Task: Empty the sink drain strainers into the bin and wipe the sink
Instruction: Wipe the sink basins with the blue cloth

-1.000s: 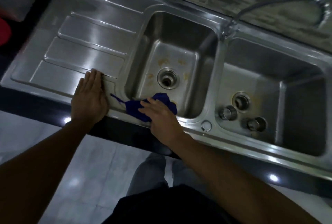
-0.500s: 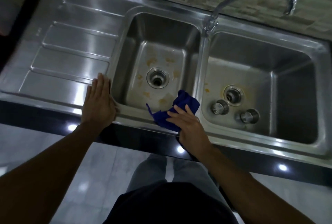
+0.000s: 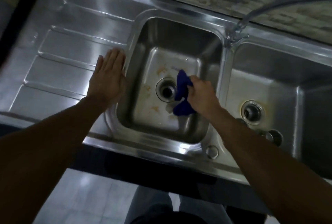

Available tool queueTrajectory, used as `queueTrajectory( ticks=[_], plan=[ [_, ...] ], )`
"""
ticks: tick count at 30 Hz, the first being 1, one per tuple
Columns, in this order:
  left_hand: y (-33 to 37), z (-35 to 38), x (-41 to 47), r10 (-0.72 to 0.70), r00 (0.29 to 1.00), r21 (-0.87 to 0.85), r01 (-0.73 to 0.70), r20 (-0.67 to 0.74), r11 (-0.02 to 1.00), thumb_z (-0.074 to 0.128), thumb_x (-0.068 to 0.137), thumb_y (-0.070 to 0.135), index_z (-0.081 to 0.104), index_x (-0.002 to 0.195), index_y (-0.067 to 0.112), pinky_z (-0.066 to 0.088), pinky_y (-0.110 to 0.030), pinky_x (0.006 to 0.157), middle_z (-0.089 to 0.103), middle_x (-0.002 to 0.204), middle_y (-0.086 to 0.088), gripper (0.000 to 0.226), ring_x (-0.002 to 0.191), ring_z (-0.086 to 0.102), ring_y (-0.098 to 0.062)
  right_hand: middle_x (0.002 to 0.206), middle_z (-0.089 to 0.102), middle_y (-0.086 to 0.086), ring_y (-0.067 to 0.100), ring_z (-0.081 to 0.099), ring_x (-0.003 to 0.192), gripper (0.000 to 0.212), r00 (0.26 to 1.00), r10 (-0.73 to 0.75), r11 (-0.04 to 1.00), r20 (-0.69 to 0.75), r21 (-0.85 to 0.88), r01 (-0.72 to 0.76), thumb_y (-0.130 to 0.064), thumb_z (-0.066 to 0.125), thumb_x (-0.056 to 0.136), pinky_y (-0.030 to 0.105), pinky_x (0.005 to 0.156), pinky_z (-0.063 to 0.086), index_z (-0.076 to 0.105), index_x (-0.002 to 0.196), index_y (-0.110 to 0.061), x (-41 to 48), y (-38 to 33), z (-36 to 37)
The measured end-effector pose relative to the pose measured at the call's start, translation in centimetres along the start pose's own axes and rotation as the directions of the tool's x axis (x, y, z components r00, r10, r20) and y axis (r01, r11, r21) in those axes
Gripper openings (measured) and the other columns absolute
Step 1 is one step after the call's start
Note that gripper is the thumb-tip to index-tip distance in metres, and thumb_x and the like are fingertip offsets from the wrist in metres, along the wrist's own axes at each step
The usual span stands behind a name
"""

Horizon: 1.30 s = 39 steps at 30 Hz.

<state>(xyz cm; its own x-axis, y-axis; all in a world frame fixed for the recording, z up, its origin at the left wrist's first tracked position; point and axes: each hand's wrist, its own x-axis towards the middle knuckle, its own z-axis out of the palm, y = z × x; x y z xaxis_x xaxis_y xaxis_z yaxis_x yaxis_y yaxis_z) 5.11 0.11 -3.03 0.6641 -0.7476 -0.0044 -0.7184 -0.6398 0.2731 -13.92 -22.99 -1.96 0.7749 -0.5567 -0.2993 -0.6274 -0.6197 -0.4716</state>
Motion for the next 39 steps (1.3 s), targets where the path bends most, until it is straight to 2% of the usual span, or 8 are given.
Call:
queueTrajectory(
  ticks=[6, 9, 12, 23, 26, 30, 36, 39],
  plan=[
    [-1.4, 1.5, 2.1, 0.027, 0.994, 0.001, -0.027, -0.106, 1.000, 0.026, 0.108, 0.028, 0.029, 0.157, 0.011, 0.010, -0.043, 0.128, 0.025, 0.166, -0.009, 0.052, 0.156, 0.016, -0.023, 0.124, 0.062, 0.019, 0.033, 0.064, 0.112, 0.038, 0.969, 0.192, 0.970, -0.157, -0.121, -0.212, -0.013, 0.055, 0.097, 0.036, 0.088, 0.053, 0.053, 0.134, -0.007, 8.9, 0.9, 2.7],
    [-1.1, 1.3, 2.1, 0.018, 0.994, -0.023, -0.021, -0.107, 1.000, 0.026, 0.107, 0.028, 0.030, 0.157, 0.011, 0.012, -0.045, 0.128, 0.025, 0.166, -0.009, 0.052, 0.156, 0.015, -0.022, 0.160, 0.027, 0.021, 0.037, 0.028, 0.148, 0.075, 0.995, 0.098, 0.982, 0.000, -0.161, -0.097, -0.046, 0.055, 0.098, 0.041, 0.122, 0.027, 0.024, 0.158, -0.013, 10.0, 1.8, 6.1],
    [-1.0, 1.1, 2.2, -0.001, 0.996, -0.039, -0.003, -0.088, 0.999, 0.025, 0.106, 0.028, 0.030, 0.157, 0.010, 0.014, -0.047, 0.127, 0.024, 0.166, -0.009, 0.054, 0.157, 0.014, -0.022, 0.169, -0.002, 0.010, 0.033, -0.006, 0.155, 0.077, 0.999, -0.039, 0.903, -0.013, -0.429, 0.030, -0.065, 0.033, 0.099, 0.050, 0.126, 0.002, 0.011, 0.160, -0.024, 11.4, 3.3, 9.1],
    [-1.2, 1.1, 2.5, 0.003, 0.997, -0.032, -0.006, -0.071, 0.999, 0.028, 0.105, 0.025, 0.031, 0.156, 0.009, 0.015, -0.050, 0.127, 0.022, 0.166, -0.010, 0.054, 0.157, 0.012, -0.021, 0.167, 0.014, 0.013, 0.038, 0.004, 0.155, 0.058, 0.982, -0.175, 0.963, -0.067, -0.217, 0.157, -0.044, 0.022, 0.106, 0.054, 0.125, 0.004, 0.018, 0.160, -0.024, 16.3, -5.3, 16.4],
    [-1.2, 1.1, 2.6, 0.009, 0.997, -0.043, -0.013, -0.081, 0.999, 0.029, 0.104, 0.024, 0.032, 0.156, 0.008, 0.015, -0.050, 0.127, 0.024, 0.166, -0.010, 0.054, 0.157, 0.014, -0.022, 0.167, 0.014, 0.014, 0.038, 0.006, 0.155, 0.060, 0.974, -0.227, 0.929, -0.023, -0.307, 0.209, -0.039, 0.026, 0.105, 0.055, 0.125, 0.008, 0.018, 0.160, -0.019, 16.5, -3.5, 16.0],
    [-1.2, 1.2, 2.5, 0.009, 0.997, -0.057, -0.014, -0.083, 0.998, 0.028, 0.104, 0.024, 0.031, 0.156, 0.008, 0.015, -0.050, 0.127, 0.023, 0.166, -0.010, 0.054, 0.157, 0.014, -0.022, 0.166, 0.018, 0.015, 0.038, 0.012, 0.154, 0.068, 0.987, -0.028, 0.906, -0.157, -0.420, -0.041, -0.033, 0.040, 0.097, 0.055, 0.123, 0.012, 0.022, 0.159, -0.013, 15.5, 3.7, 13.0],
    [-1.0, 1.1, 2.5, -0.003, 0.996, -0.068, -0.003, -0.088, 0.998, 0.028, 0.104, 0.024, 0.031, 0.156, 0.008, 0.017, -0.051, 0.126, 0.024, 0.166, -0.009, 0.054, 0.157, 0.014, -0.022, 0.166, 0.014, 0.019, 0.039, 0.009, 0.154, 0.067, 0.916, 0.259, 0.924, -0.305, -0.197, -0.327, -0.032, 0.028, 0.097, 0.055, 0.124, 0.005, 0.018, 0.159, -0.009, 14.4, 2.9, 13.0],
    [-1.0, 1.1, 2.6, -0.001, 0.997, -0.056, -0.003, -0.079, 0.998, 0.026, 0.105, 0.026, 0.029, 0.157, 0.008, 0.016, -0.050, 0.127, 0.022, 0.166, -0.010, 0.055, 0.157, 0.013, -0.022, 0.168, 0.009, 0.013, 0.035, 0.007, 0.155, 0.069, 0.943, 0.217, 0.950, -0.253, -0.166, -0.264, -0.030, 0.038, 0.098, 0.051, 0.124, 0.004, 0.014, 0.160, -0.015, 15.7, -0.4, 14.4]
  ],
)
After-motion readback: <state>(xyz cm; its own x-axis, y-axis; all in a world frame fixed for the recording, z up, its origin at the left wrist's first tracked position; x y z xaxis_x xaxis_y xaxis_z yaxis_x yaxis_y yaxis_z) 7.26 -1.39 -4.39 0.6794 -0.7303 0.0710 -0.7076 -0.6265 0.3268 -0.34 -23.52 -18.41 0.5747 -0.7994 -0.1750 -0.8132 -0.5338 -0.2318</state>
